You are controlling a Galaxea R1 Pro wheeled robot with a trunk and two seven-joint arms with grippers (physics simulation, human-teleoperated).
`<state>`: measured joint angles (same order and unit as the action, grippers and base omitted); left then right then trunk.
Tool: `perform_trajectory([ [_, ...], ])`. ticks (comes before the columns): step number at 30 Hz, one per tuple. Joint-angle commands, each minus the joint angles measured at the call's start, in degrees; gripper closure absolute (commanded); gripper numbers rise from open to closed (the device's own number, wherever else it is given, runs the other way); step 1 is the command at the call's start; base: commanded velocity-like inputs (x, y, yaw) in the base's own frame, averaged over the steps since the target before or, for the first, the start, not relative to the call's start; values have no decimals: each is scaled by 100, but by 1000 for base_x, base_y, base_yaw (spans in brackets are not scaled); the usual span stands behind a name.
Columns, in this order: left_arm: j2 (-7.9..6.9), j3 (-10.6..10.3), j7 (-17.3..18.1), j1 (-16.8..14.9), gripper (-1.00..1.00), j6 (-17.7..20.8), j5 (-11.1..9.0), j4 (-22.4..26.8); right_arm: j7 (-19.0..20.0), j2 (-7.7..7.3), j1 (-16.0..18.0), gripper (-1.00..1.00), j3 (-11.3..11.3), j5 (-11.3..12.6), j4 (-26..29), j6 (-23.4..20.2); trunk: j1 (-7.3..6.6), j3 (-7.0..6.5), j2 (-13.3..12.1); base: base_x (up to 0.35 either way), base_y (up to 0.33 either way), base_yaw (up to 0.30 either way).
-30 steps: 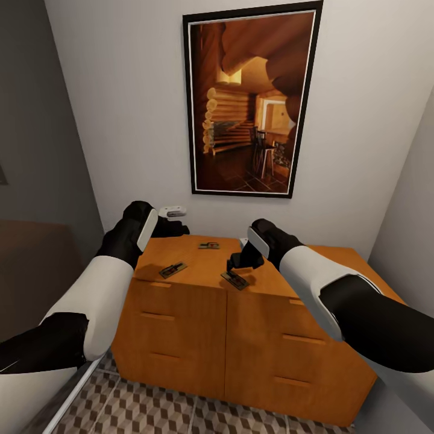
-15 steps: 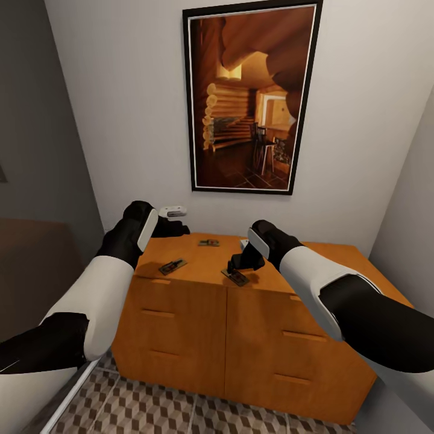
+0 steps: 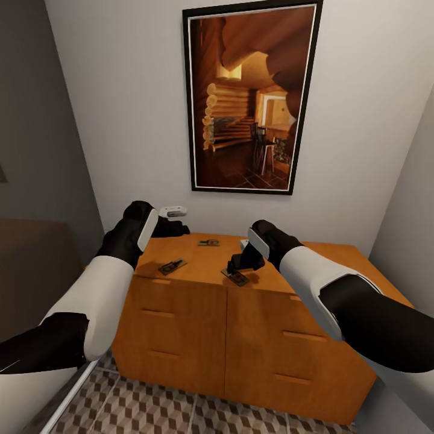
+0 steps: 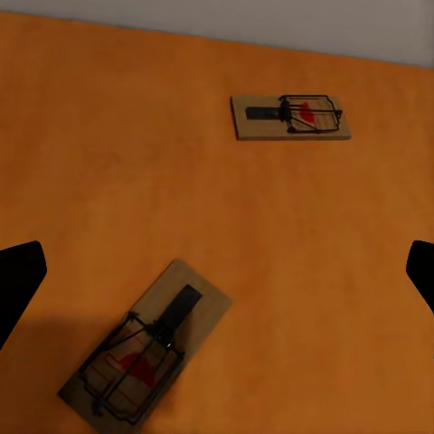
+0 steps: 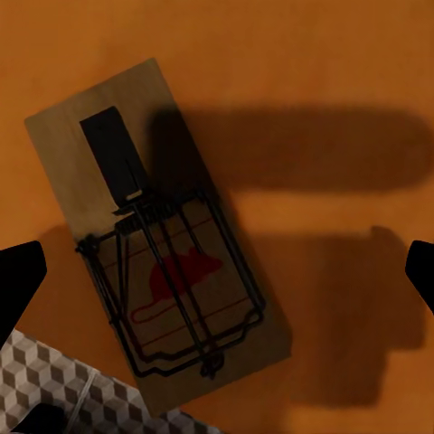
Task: Take the four mousetraps from the cabinet in the bathroom and place them on the bathroom floor. Make sure all four end up on the same floor surface, and ensure that at least two of them are either under or directly next to the same bathroom sink.
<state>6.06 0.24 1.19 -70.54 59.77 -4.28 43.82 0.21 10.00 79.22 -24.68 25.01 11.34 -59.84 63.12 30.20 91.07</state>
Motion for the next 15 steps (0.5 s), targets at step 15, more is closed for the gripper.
perform_trajectory([
  [15,-11,2,-14,-4,-100,18,-27,8,-2,0,6,-100,-36,5,0,-16,0,7,4,0,0,0],
])
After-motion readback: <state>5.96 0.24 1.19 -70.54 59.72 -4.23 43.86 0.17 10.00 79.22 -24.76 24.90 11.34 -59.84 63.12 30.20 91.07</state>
